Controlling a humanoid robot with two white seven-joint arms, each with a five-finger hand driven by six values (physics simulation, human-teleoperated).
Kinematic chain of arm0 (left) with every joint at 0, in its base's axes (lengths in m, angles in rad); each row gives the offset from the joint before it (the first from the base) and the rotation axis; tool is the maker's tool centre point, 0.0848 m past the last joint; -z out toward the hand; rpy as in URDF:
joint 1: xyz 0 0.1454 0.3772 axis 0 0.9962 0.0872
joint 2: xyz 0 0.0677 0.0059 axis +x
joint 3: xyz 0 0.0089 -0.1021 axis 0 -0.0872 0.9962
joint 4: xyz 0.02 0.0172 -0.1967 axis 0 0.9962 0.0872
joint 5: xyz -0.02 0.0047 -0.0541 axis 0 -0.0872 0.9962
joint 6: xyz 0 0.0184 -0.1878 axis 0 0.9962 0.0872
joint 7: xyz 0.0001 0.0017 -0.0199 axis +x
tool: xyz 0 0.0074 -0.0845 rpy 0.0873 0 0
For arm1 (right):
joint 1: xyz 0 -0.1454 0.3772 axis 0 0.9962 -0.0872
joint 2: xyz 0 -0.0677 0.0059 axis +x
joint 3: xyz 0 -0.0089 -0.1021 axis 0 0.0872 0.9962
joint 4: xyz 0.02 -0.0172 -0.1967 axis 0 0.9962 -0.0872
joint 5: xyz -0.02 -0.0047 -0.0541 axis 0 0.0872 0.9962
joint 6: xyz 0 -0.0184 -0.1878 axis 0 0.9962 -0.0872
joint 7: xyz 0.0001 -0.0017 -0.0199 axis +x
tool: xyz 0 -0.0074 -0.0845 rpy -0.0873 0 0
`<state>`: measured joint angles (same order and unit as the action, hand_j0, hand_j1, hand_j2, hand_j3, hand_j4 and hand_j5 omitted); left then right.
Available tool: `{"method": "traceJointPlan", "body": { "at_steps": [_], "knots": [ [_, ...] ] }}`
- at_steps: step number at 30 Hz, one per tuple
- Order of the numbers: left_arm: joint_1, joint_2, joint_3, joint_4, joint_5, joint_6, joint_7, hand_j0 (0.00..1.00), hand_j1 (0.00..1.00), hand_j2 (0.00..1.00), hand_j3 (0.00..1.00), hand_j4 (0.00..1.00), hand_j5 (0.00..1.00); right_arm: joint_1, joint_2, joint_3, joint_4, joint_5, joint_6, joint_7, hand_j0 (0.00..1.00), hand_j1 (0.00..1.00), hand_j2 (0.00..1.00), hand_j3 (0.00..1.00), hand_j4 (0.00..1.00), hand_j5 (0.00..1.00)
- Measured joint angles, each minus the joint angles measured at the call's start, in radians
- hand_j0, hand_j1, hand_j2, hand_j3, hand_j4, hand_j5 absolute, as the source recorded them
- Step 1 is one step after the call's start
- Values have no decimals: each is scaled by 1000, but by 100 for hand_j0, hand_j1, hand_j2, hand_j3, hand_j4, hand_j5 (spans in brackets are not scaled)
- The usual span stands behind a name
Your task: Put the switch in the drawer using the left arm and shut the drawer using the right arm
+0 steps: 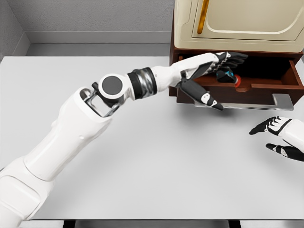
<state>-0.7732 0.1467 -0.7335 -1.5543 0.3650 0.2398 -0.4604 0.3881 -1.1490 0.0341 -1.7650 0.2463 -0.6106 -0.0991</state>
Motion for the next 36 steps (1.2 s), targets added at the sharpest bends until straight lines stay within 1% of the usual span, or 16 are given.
{"method": "traceJointPlan", "body": {
  "at_steps": [3,5,9,10,13,15,17,20,21,22,23,24,25,27,32,36],
  "knots": [
    [15,116,6,-124,60,-2,0,100,100,100,100,100,100,0,-1,-1,0,0,0,1,69,69,69,69,69,69],
    [23,198,26,-184,114,-17,-3,100,100,100,100,100,100,0,-4,-3,0,-1,0,1,69,69,69,69,69,69],
    [29,330,55,-231,193,-135,-34,100,100,100,100,100,100,0,-18,-4,0,-8,0,1,68,68,68,68,68,68],
    [51,357,61,-236,203,-164,-46,100,100,100,100,100,100,0,-25,-4,0,-12,0,1,68,68,68,68,68,68],
    [175,454,105,-243,219,-287,-106,100,100,100,100,100,100,0,-57,-2,0,-27,0,2,68,68,68,68,68,68],
    [269,538,157,-245,223,-402,-128,100,100,100,100,100,100,0,-70,-1,0,-34,0,2,68,68,68,68,68,68],
    [389,616,241,-245,227,-525,-139,100,100,100,100,100,100,0,-77,-1,0,-42,0,2,68,68,68,68,68,68],
    [542,673,377,-244,212,-681,-146,100,100,100,100,100,100,-3,-82,0,1,-50,0,3,68,68,68,68,68,68],
    [577,678,421,-234,182,-728,-148,100,100,100,100,100,100,-3,-82,1,1,-52,0,2,68,68,68,68,68,68],
    [621,677,469,-214,131,-763,-149,100,100,100,100,100,100,-5,-83,1,1,-56,0,2,65,65,65,65,65,65],
    [644,658,518,-189,77,-789,-149,100,100,100,100,100,100,-5,-83,2,2,-60,0,2,64,64,64,64,64,64],
    [690,614,572,-158,23,-807,-150,100,100,100,100,100,100,-5,-83,2,2,-63,0,3,64,64,64,64,64,64],
    [715,566,628,-127,-25,-820,-150,100,100,100,100,100,100,-8,-83,2,2,-64,0,6,64,64,64,64,64,64],
    [773,487,725,-70,-89,-836,-150,100,100,100,100,100,100,-11,-83,3,3,-67,0,9,64,64,64,64,64,64],
    [769,392,847,55,-140,-850,-151,100,100,100,100,100,100,-12,-82,2,4,-80,0,7,64,64,64,64,64,64],
    [767,354,893,91,-151,-852,-151,100,100,100,100,100,100,-12,-79,1,2,-84,0,6,64,64,64,64,64,64]
  ]
}}
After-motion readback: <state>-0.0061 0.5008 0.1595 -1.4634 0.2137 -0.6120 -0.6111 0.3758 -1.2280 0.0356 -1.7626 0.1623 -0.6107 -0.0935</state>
